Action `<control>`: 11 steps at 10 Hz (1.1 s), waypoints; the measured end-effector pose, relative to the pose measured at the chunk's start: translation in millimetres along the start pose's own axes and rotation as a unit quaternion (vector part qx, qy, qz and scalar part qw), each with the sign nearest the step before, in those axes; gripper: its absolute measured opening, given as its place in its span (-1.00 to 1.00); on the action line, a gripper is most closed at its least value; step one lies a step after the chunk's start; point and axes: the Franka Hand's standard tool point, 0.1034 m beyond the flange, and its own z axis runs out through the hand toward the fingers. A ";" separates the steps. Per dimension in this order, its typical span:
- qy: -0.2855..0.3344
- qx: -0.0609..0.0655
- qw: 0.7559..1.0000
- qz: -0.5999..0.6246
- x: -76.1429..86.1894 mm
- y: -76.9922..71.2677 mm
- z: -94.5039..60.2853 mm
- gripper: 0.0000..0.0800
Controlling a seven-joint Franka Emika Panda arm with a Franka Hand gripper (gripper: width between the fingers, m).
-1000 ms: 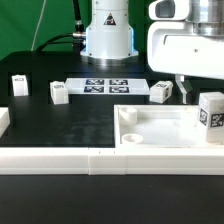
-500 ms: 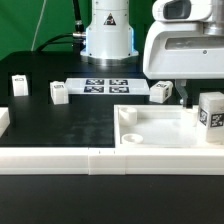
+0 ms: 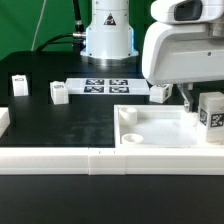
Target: Assemble one leg
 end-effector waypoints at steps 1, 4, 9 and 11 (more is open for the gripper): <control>0.000 0.000 1.000 0.000 0.0 0.2 0.0 -0.28; -0.001 0.001 1.000 0.029 -0.3 1.1 0.3 -0.28; 0.002 0.018 0.945 0.327 -0.8 5.0 1.3 -0.27; 0.001 0.016 0.914 0.406 -0.9 5.4 1.4 -0.27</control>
Offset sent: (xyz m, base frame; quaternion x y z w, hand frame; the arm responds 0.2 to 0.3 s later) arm 0.0000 0.0000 0.0000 0.0000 0.0000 0.0000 1.0000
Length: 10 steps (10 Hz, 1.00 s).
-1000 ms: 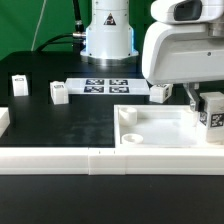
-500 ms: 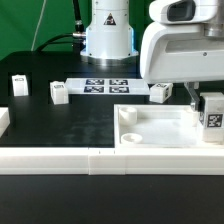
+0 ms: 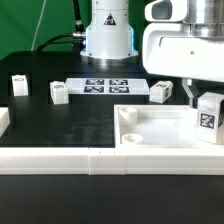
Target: Assemble one leg
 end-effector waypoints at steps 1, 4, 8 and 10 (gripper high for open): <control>0.000 0.000 0.997 0.074 -0.2 0.3 0.3 -0.27; 0.003 0.004 0.961 0.278 -2.5 0.4 0.9 -0.27; -0.005 0.007 0.917 0.399 -2.1 1.2 0.8 -0.27; -0.005 0.008 0.927 0.374 -2.2 0.8 0.6 -0.07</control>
Offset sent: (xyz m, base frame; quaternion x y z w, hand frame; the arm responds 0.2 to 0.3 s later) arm -0.0079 -0.0013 -0.0015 0.0193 0.0285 0.4235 0.9053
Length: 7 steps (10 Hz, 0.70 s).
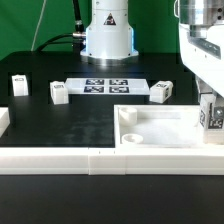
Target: Assemble one leg
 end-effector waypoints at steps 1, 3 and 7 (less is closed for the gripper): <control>0.000 0.000 0.999 -0.036 0.7 -1.0 -1.1 0.27; 0.000 -0.002 0.996 -0.088 1.5 -2.6 -2.9 0.56; -0.003 -0.018 0.947 -0.320 -2.8 -4.3 -2.8 0.62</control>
Offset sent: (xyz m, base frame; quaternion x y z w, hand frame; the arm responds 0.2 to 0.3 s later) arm 0.0066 -0.0008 0.0052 -0.0170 0.0060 -0.3035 0.9526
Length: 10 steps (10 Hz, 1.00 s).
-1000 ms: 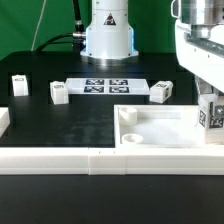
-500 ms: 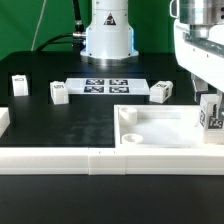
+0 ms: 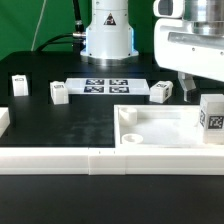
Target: Assemble one leg
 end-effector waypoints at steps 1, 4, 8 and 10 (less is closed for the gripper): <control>0.001 -0.001 0.998 -0.058 0.2 -1.4 1.2 0.62; -0.001 -0.017 0.980 -0.198 -0.1 -0.3 3.8 0.62; 0.001 -0.025 0.934 -0.357 4.6 1.1 2.7 0.62; 0.002 -0.025 0.936 -0.352 4.6 1.1 2.7 0.37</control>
Offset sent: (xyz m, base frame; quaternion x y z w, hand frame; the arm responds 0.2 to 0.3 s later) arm 0.0081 0.0016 -0.0016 -0.0316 -0.0122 -0.2080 0.9775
